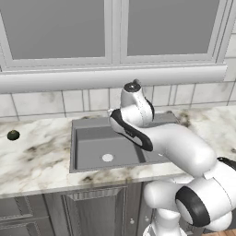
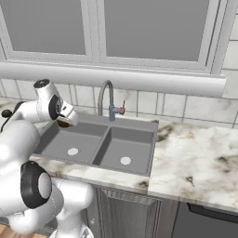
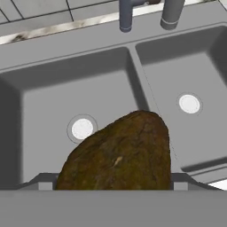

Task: Turn on the sink faucet. Then move the avocado from the counter to the sink. Turn off the sink. Move the vegetable from the sink to the pot next to the stove. Finally move the pot to the rear left burner.

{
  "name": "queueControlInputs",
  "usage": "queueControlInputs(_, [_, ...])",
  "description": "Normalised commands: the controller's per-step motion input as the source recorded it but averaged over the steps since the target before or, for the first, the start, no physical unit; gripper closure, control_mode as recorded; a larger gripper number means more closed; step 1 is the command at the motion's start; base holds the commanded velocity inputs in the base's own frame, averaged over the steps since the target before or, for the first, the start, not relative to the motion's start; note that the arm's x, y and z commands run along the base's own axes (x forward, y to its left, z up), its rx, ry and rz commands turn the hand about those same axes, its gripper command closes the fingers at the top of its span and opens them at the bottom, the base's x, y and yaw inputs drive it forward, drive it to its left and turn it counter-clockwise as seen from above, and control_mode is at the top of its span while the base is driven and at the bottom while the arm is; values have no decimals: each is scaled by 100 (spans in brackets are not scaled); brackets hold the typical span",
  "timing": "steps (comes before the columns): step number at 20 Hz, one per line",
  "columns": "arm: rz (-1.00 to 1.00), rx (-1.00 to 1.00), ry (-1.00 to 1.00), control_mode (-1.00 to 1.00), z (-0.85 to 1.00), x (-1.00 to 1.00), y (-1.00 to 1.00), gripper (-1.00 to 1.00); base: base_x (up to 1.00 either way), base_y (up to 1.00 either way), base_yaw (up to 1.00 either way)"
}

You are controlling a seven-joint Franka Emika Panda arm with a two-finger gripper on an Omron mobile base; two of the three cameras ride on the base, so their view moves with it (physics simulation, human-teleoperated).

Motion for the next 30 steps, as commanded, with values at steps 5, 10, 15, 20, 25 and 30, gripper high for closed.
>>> queueControlInputs(5, [-2,0,-5,-100,0,-15,0,100,0,0,0])
queueControlInputs(10, [0,0,0,100,0,0,0,100,-56,-13,-27])
queueControlInputs(15, [0,0,0,100,0,0,0,100,-40,-13,-32])
queueControlInputs(20, [0,0,0,100,0,0,0,100,-23,-12,-41])
queueControlInputs(25, [0,0,0,100,0,0,0,100,-15,-12,-45])
queueControlInputs(30, [0,0,0,100,0,0,0,100,-1,-16,-45])
